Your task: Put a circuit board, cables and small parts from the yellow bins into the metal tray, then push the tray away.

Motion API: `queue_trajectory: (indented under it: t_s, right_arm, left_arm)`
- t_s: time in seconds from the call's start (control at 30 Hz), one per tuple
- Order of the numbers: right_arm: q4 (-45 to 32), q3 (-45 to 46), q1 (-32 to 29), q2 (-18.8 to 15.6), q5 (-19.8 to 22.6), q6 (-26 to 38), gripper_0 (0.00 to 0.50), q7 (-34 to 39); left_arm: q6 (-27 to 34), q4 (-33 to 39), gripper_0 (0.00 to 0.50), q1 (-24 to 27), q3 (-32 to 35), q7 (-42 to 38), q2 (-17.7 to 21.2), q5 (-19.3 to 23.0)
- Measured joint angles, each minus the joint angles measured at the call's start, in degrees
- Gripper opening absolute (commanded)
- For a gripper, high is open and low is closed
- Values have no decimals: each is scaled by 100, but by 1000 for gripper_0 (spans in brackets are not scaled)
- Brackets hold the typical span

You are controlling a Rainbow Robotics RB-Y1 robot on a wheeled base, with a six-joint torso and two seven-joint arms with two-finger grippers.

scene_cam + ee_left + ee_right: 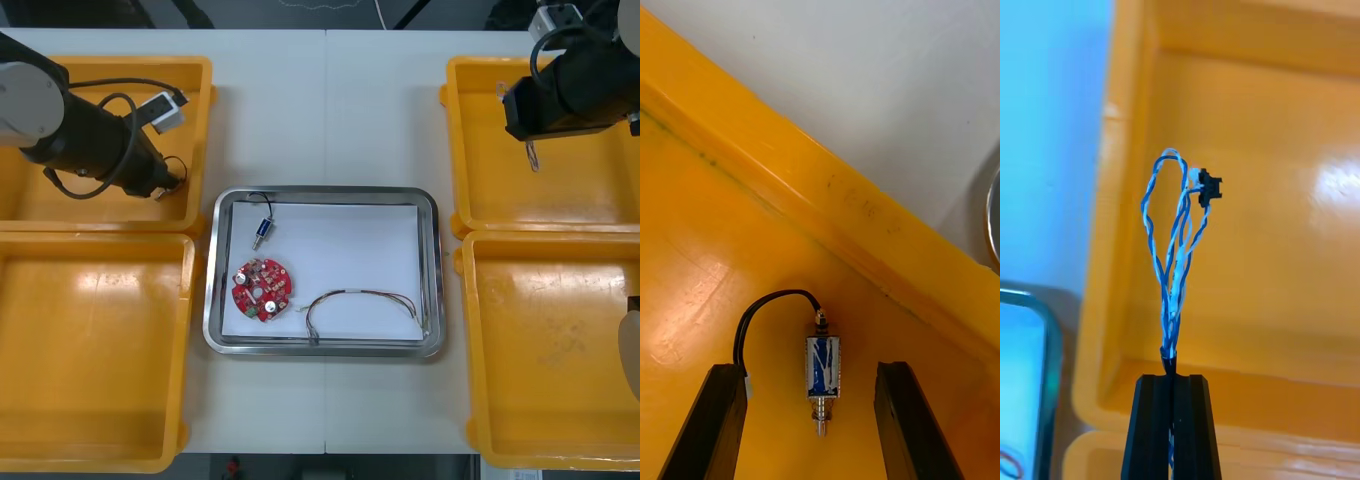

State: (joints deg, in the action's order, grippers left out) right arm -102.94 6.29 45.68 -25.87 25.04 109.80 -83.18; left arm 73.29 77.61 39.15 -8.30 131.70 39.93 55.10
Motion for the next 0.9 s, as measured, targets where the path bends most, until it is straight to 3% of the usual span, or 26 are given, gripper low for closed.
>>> queue_trajectory:
  t_s: [0.4,0.73,0.87,0.9]
  right_arm:
    - [-591,-155,0,-94,1485,3,0,-48]
    - [-1341,-1349,0,-207,1898,3,0,-179]
    - [-1426,-1915,0,-214,1914,3,0,-711]
    - [-1426,-2045,0,-215,1899,3,0,-909]
  left_arm:
    - [-567,-405,500,-3,-417,0,7,188]
    - [-812,-444,500,-19,-570,0,14,195]
    - [-832,-446,500,-30,-609,0,17,195]
    - [-837,-446,465,-32,-609,0,17,195]
